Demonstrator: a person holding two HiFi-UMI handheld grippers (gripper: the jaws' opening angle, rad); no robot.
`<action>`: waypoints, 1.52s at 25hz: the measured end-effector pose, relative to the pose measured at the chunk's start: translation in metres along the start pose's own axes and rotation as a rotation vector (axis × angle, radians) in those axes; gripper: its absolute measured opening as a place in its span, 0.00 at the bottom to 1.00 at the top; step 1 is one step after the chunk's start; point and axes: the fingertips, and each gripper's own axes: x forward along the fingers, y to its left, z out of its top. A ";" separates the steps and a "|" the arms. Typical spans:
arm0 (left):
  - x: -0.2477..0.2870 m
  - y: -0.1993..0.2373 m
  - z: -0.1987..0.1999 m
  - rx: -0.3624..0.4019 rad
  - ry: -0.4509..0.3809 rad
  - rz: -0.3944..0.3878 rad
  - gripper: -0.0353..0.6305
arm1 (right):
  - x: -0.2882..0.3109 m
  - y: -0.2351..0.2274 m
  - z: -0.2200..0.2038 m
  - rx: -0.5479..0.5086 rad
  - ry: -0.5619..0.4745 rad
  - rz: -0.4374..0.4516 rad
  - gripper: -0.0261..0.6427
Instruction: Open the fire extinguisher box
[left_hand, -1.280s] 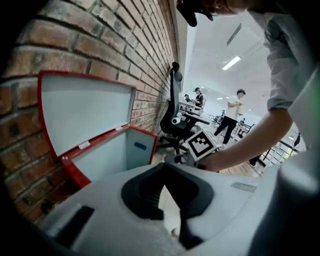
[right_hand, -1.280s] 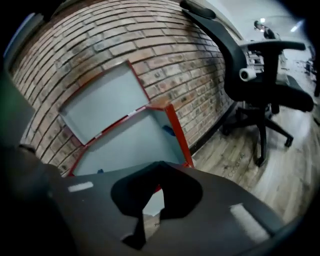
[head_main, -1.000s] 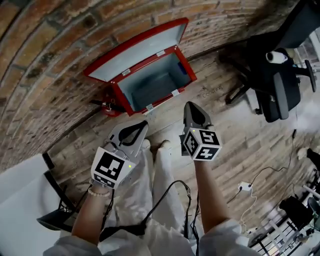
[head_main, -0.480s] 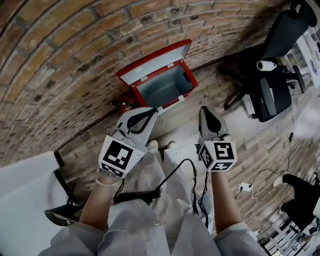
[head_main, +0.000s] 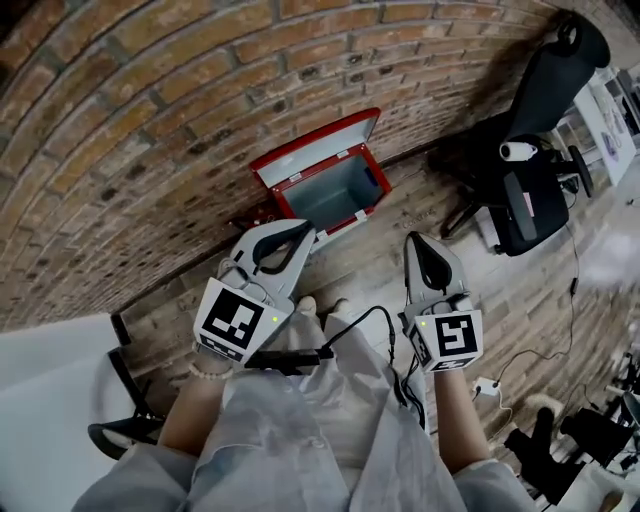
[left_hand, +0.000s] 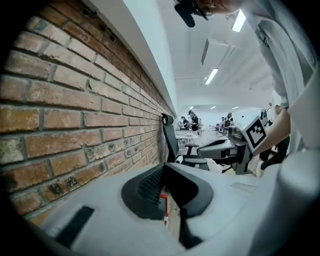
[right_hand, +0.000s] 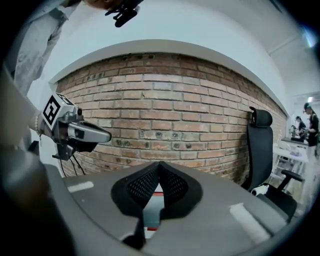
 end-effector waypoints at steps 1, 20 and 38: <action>-0.003 0.000 0.004 -0.015 -0.009 0.002 0.05 | -0.002 0.002 0.006 -0.012 -0.008 0.001 0.05; -0.023 0.011 0.028 0.051 -0.036 0.043 0.05 | -0.009 0.025 0.044 -0.065 -0.048 0.020 0.05; -0.023 0.009 0.022 0.062 -0.018 0.037 0.05 | -0.011 0.029 0.046 -0.096 -0.042 0.020 0.05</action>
